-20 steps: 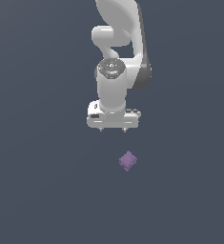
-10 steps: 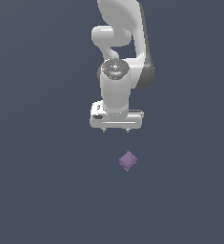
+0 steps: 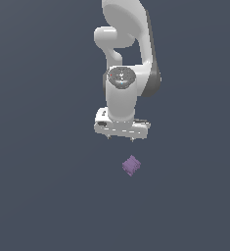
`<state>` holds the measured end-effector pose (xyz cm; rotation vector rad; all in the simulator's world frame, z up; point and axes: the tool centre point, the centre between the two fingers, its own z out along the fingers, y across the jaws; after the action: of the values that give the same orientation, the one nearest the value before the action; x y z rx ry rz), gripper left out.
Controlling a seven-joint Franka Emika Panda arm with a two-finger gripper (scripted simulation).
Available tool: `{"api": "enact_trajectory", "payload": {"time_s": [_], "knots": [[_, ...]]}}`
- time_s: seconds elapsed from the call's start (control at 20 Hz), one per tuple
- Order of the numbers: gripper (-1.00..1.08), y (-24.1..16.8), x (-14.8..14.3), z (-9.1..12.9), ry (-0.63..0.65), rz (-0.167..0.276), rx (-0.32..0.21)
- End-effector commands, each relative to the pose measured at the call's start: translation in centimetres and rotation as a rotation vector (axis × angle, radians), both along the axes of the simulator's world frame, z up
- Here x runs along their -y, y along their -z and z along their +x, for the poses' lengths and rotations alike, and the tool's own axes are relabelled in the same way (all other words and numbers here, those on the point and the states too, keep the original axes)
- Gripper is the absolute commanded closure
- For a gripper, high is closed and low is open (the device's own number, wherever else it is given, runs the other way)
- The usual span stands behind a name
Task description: Pick up the object and move it to a goal position.
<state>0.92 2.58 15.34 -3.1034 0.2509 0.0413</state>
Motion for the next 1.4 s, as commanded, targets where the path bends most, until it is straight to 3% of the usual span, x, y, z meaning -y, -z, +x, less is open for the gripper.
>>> {"api": "enact_trajectory", "payload": {"time_s": [0.0, 0.9, 1.35], "knots": [[-0.92, 0.4, -0.3, 0.6, 0.047, -0.002, 0.0], [-0.92, 4.2, -3.4, 5.5, 0.476, -0.024, 0.005], [-0.92, 5.7, -4.7, 6.9, 0.622, -0.034, 0.011]]}}
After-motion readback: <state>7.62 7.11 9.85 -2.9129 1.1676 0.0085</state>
